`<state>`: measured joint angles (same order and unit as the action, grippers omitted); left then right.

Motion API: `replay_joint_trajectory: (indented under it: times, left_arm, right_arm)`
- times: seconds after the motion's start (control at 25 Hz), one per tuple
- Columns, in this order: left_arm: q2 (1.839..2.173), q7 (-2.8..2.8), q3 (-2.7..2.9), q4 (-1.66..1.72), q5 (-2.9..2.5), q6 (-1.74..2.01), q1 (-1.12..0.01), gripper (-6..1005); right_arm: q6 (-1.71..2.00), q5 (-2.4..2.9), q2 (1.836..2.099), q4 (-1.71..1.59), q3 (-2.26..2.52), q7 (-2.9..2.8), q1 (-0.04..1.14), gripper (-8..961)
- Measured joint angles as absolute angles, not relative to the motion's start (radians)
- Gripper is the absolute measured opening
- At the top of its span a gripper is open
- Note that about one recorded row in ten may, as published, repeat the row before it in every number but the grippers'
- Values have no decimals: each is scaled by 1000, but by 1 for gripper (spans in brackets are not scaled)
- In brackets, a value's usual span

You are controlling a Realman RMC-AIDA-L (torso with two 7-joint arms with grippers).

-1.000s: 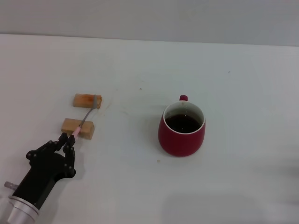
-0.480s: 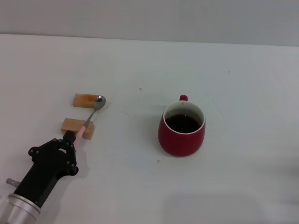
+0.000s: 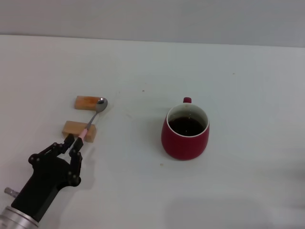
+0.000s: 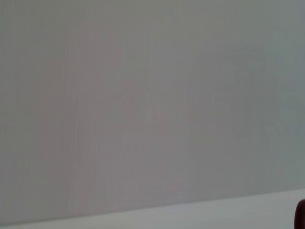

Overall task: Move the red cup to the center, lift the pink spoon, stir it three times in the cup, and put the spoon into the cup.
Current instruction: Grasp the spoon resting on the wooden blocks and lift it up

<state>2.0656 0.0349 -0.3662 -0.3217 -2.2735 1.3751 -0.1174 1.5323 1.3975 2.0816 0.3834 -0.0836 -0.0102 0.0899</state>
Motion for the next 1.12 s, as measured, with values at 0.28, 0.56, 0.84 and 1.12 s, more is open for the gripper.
replay_joint_trajectory:
  times: [0.28,0.56,0.84,1.12]
  left_arm:
    - [2068,37,-367,-311,-2270,1315,-124,290]
    - [2068,27,-369,-311,-2265,1312,-126,434]
    - [2068,26,-370,-307,-2264,1265,-135,650]
    - [2069,28,-370,-302,-2264,1231,-148,814]
  right_arm:
    - [1532,1398,2082,382,-83,-10,91,0]
    - [1532,1400,2082,382,-83,-10,90,0]
    - [1532,1403,2082,382,-83,-9,92,-1]
    - [1532,1404,2082,382,-83,-9,92,-1]
